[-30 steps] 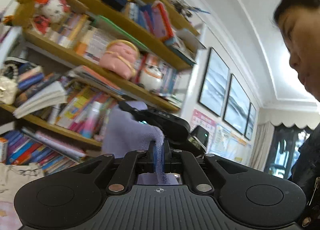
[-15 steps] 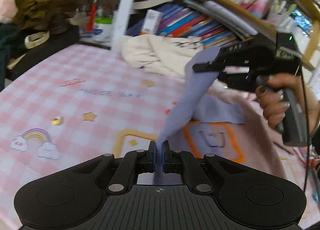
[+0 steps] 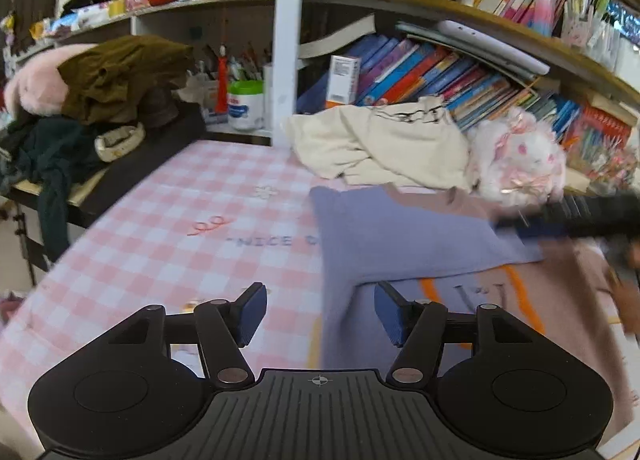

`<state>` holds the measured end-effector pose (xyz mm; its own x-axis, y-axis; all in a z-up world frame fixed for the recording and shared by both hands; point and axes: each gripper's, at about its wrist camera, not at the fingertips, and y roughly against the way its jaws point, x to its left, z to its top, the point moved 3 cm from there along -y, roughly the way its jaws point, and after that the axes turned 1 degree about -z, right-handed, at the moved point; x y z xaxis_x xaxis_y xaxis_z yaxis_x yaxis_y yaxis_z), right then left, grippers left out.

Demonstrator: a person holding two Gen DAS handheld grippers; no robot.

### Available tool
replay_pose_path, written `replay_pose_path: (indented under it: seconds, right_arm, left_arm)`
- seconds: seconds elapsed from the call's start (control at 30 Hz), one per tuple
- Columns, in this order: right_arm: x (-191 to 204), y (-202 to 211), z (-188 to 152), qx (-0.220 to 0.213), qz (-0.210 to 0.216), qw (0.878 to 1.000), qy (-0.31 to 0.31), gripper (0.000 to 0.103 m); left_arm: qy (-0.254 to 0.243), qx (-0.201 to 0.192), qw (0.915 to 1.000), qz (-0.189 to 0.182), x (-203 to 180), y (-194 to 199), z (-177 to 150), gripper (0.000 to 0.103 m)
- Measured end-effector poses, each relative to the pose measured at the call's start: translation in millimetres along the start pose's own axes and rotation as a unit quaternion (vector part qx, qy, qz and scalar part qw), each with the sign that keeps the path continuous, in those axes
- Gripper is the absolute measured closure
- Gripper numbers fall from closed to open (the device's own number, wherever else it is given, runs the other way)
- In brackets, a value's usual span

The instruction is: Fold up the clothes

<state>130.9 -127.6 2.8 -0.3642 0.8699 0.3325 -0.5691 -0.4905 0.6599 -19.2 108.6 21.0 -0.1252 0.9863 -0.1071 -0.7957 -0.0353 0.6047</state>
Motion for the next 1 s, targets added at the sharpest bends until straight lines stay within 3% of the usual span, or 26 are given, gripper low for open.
replay_pose_path:
  seconds: [0.17,0.4,0.5,0.57,0.6,0.63,1.0]
  right_arm:
    - [-71,49,-49,0.024,-0.109,0.993,-0.022,0.042]
    - [-110,90,-104,0.056,-0.151,0.984,-0.076,0.042]
    - [-111,99,-122,0.063,-0.167,0.981,-0.071,0.053]
    - [-103,98,-126,0.072,-0.151,0.984,-0.055,0.069]
    - [-99,97,-127,0.077,-0.139,0.986,-0.047,0.085]
    - [-94,96,-128,0.082,-0.128,0.988,-0.04,0.089]
    - [-45,86,-141,0.134,0.002,0.989,0.06,0.09]
  left_arm:
    - [-0.033,0.017,0.9988,-0.031,-38,-24,0,0.042]
    - [-0.087,0.02,0.9933,-0.073,-91,-50,9,0.042]
    - [-0.103,0.029,0.9909,-0.082,-107,-61,9,0.042]
    - [-0.114,0.036,0.989,-0.087,-116,-68,7,0.042]
    - [-0.121,0.037,0.9879,-0.089,-120,-71,6,0.042]
    - [-0.13,0.038,0.9866,-0.092,-125,-74,5,0.042]
    - [-0.26,0.035,0.9607,-0.09,-191,-107,-7,0.042]
